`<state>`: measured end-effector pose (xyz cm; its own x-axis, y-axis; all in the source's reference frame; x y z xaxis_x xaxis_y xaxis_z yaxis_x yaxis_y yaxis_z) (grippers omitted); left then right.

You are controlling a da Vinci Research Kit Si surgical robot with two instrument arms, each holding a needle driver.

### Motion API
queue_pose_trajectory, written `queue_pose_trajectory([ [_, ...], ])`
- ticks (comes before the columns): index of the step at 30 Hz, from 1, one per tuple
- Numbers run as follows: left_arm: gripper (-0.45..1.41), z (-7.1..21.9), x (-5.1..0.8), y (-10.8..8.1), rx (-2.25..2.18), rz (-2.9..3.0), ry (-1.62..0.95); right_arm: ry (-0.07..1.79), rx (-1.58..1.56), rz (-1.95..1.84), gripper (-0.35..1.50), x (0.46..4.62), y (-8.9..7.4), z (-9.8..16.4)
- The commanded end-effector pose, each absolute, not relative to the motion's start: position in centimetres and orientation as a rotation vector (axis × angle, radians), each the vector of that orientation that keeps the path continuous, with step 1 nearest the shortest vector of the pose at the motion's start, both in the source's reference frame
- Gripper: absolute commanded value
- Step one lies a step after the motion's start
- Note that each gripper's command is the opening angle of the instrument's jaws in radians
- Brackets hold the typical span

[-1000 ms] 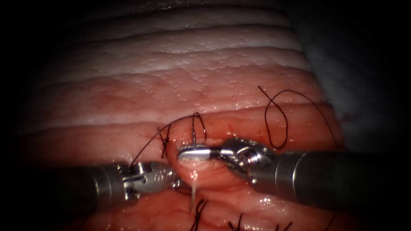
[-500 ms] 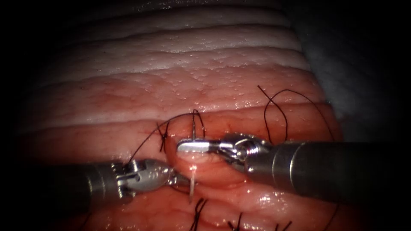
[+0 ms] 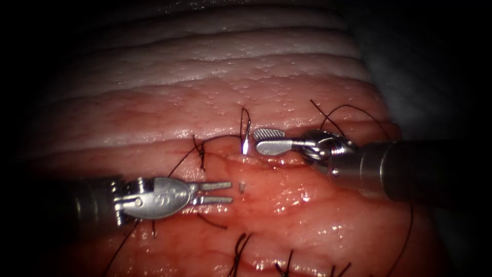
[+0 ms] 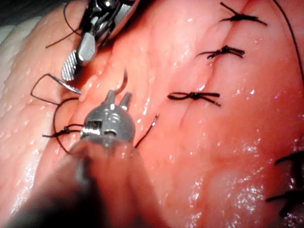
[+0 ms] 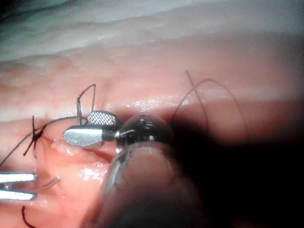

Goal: Wound Closure
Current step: Pull needle the rest of the way through skin with left grasper

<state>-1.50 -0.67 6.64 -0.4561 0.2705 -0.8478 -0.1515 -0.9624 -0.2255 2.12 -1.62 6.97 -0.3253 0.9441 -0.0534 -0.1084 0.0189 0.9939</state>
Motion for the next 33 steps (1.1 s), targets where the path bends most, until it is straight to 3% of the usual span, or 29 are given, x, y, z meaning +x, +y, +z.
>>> queue_pose_trajectory([
  [1, -0.08, 6.7, -1.57, -0.67, -1.485, 2.479, -0.181, 1.383, 0.929, 1.463, 0.64, 2.14, -1.62, 7.03],
  [13, 0.25, 6.84, -1.86, -0.65, -1.543, 2.492, -0.243, 1.379, 0.928, 1.455, 0.57, 2.0, -1.68, 7.04],
  [16, 0.17, 6.88, -1.89, -0.62, -1.544, 2.491, -0.242, 1.378, 0.928, 1.454, 0.47, 2.0, -1.7, 7.03],
  [17, 0.02, 6.89, -1.89, -0.61, -1.545, 2.49, -0.242, 1.378, 0.928, 1.454, 0.41, 1.99, -1.71, 7.02],
  [18, -0.42, 6.9, -1.89, -0.6, -1.544, 2.493, -0.244, 1.378, 0.93, 1.454, 0.31, 1.99, -1.73, 7.0],
  [20, -0.45, 6.92, -1.88, -0.59, -1.537, 2.508, -0.282, 1.377, 0.932, 1.456, 0.21, 1.99, -1.74, 6.96],
  [24, -0.45, 6.95, -1.88, -0.56, -1.545, 2.47, -0.4, 1.387, 0.896, 1.414, 0.21, 2.0, -1.75, 6.84],
  [33, -0.45, 6.9, -1.84, -0.39, -1.554, 2.305, -0.595, 1.355, 0.665, 1.074, 0.42, 2.03, -1.85, 6.5],
])
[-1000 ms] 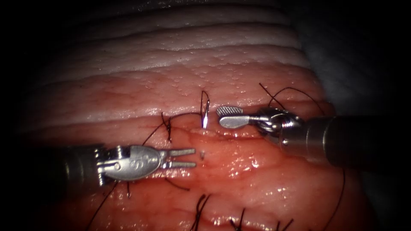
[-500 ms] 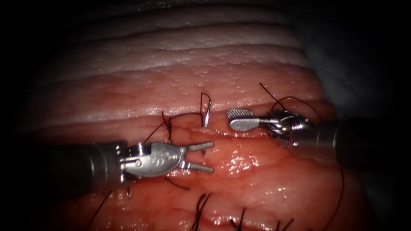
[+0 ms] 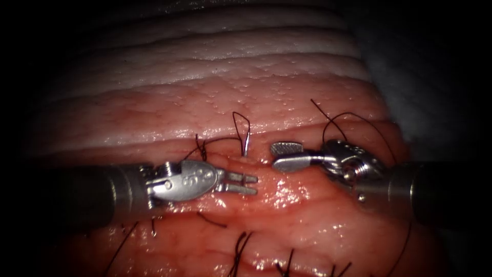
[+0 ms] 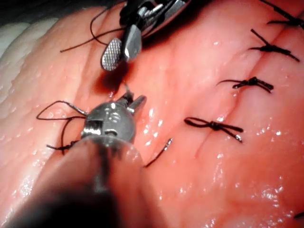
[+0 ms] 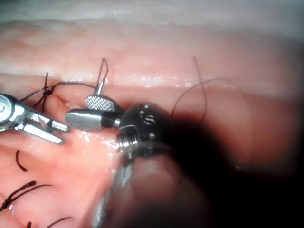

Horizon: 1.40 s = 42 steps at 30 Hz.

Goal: Wound Closure
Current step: Pull needle the rest of the way through skin with left grasper

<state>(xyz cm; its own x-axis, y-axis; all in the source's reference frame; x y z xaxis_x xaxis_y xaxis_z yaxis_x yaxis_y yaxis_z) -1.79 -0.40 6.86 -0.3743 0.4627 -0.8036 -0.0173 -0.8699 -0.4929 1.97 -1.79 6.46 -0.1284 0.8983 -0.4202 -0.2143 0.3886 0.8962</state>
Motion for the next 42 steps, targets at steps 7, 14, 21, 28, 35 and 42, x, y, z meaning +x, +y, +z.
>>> queue_pose_trajectory([
  [7, -0.45, 6.8, -1.74, -0.2, -1.594, 2.092, -0.74, 1.306, 0.502, 0.839, 0.71, 2.06, -2.0, 6.4],
  [14, -0.45, 6.7, -1.64, 0.0, -1.539, 1.82, -0.98, 1.215, 0.403, 0.687, 0.76, 2.25, -2.2, 6.6],
  [21, -0.45, 6.7, -1.57, 0.1, -1.455, 1.592, -1.186, 1.124, 0.329, 0.619, 0.76, 2.35, -2.3, 6.8],
  [28, -0.45, 6.5, -1.53, 0.1, -1.362, 1.463, -1.385, 1.085, 0.275, 0.605, 0.76, 2.3, -2.3, 6.9],
  [35, -0.45, 6.1, -1.5, 0.0, -1.381, 1.45, -1.45, 1.064, 0.265, 0.594, 0.73, 2.3, -2.3, 6.9],
  [42, -0.45, 5.6, -1.38, -0.1, -1.635, 1.61, -1.309, 1.059, 0.261, 0.589, 0.73, 2.29, -2.3, 7.0],
])
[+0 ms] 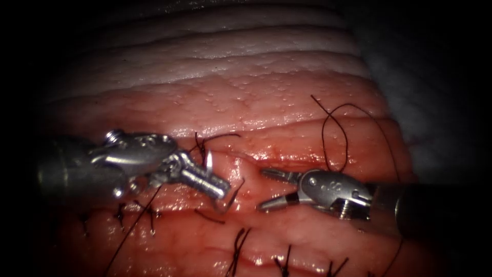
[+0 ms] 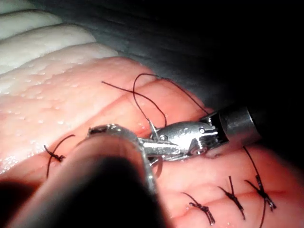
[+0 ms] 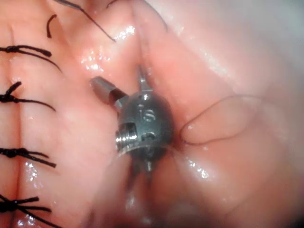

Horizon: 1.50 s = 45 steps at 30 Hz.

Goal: Wound Closure
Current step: Pull needle the rest of the way through skin with left grasper, then grab and pull suture through wound with right end-effector until short tail remains

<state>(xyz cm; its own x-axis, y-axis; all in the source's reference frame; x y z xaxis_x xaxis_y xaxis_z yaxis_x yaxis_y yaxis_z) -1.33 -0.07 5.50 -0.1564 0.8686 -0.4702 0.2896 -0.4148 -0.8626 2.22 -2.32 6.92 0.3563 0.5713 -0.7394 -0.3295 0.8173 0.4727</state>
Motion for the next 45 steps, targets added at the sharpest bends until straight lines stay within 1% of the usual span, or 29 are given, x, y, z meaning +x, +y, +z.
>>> queue_pose_trajectory([
  [1, -0.45, 5.47, -1.36, -0.07, -1.667, 1.657, -1.232, 1.057, 0.262, 0.588, 0.73, 2.29, -2.33, 6.97],
  [4, -0.45, 5.3, -1.3, -0.09, -1.717, 1.758, -1.072, 1.08, 0.26, 0.6, 0.74, 2.29, -2.31, 6.92],
  [8, -0.45, 5.1, -1.21, -0.23, -1.769, 1.878, -0.877, 1.146, 0.242, 0.635, 0.83, 2.3, -2.14, 6.66],
  [15, -0.45, 4.98, -1.14, -0.52, -1.797, 2.049, -0.543, 1.174, 0.204, 0.625, 0.84, 2.42, -1.83, 6.35],
  [22, -0.45, 5.05, -1.23, -0.76, -1.801, 2.069, -0.514, 1.196, 0.219, 0.605, 0.81, 2.66, -1.79, 6.3],
  [26, -0.45, 5.05, -1.23, -0.76, -1.801, 2.07, -0.513, 1.189, 0.227, 0.591, 0.73, 2.73, -1.84, 6.34],
  [33, -0.45, 5.06, -1.25, -0.76, -1.806, 2.067, -0.517, 1.161, 0.239, 0.559, 0.68, 2.81, -1.94, 6.48],
  [38, -0.45, 5.03, -1.25, -0.74, -1.807, 2.065, -0.521, 1.141, 0.25, 0.539, 0.59, 2.83, -2.04, 6.67],
  [45, -0.45, 4.99, -1.25, -0.74, -1.811, 2.066, -0.519, 1.091, 0.287, 0.533, 0.41, 2.85, -2.25, 6.94],
])
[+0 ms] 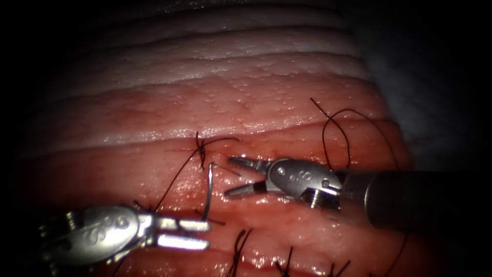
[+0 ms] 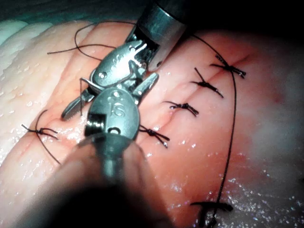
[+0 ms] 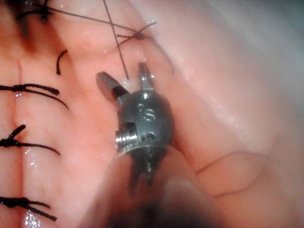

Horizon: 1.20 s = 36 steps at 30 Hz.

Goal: Wound Closure
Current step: Grab and pull suture through wound with right end-effector until short tail remains

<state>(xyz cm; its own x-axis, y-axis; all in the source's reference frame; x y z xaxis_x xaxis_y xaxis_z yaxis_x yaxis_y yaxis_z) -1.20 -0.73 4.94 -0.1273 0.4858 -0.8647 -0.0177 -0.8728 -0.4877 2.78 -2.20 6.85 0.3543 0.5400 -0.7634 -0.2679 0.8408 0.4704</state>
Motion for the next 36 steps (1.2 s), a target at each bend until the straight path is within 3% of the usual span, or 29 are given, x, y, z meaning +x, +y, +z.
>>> queue_pose_trajectory([
  [1, -0.45, 4.98, -1.25, -0.74, -1.813, 2.065, -0.521, 1.08, 0.299, 0.541, 0.39, 2.84, -2.27, 6.98],
  [12, -0.45, 4.81, -1.24, -0.73, -1.825, 2.085, -0.496, 1.07, 0.319, 0.552, 0.31, 2.78, -2.29, 6.99],
  [14, -0.45, 4.81, -1.25, -0.73, -1.825, 2.084, -0.495, 1.087, 0.317, 0.564, 0.34, 2.78, -2.25, 6.92],
  [16, -0.45, 4.88, -1.26, -0.74, -1.826, 2.087, -0.491, 1.121, 0.319, 0.592, 0.52, 2.8, -2.16, 6.73],
  [23, -0.45, 4.92, -1.28, -0.76, -1.826, 2.09, -0.485, 1.134, 0.325, 0.61, 0.49, 2.84, -2.06, 6.54],
  [24, -0.45, 4.92, -1.28, -0.76, -1.825, 2.09, -0.485, 1.134, 0.324, 0.609, 0.46, 2.84, -2.06, 6.55],
  [25, -0.45, 4.91, -1.28, -0.77, -1.831, 2.088, -0.49, 1.135, 0.321, 0.606, 0.1, 2.84, -2.08, 6.58],
  [27, -0.45, 4.89, -1.28, -0.77, -1.831, 2.088, -0.491, 1.118, 0.322, 0.6, -0.35, 2.84, -2.1, 6.61],
  [36, -0.45, 4.85, -1.19, -0.81, -1.838, 2.09, -0.499, 1.073, 0.271, 0.614, -0.35, 2.77, -2.06, 6.69],
])
